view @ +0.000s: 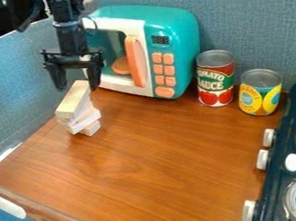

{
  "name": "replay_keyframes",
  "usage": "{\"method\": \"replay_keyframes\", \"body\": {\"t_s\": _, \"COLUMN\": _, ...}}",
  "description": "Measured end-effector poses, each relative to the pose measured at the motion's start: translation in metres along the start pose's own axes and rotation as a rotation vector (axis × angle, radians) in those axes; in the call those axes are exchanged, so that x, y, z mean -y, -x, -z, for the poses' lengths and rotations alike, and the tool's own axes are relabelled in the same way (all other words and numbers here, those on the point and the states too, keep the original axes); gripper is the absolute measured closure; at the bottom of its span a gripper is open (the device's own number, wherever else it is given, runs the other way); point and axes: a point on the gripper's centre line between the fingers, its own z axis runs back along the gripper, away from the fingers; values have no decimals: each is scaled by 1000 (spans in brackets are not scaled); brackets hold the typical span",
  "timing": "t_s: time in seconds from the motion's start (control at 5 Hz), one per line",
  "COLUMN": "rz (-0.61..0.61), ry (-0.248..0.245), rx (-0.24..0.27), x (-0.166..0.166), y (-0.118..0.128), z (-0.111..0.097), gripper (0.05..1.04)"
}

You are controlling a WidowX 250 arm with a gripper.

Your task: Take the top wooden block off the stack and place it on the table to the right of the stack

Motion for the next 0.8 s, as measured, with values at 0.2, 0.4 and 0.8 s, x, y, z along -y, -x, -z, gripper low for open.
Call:
{"method": "replay_keyframes", "body": {"t_s": 0.2, "rz": -22, "ry": -1, "rx": -33, "x": -8, "y": -1, "z": 4, "gripper": 83}}
{"method": "replay_keyframes", "body": {"t_s": 0.4, "rz": -42, "ry": 2, "rx": -74, "x": -14, "y": 3, "z": 13, "gripper": 117}}
{"method": "replay_keyframes", "body": {"t_s": 0.8, "rz": -49, "ry": -30, "rx": -72, "x": -19, "y": 0, "z": 10, "gripper": 570}}
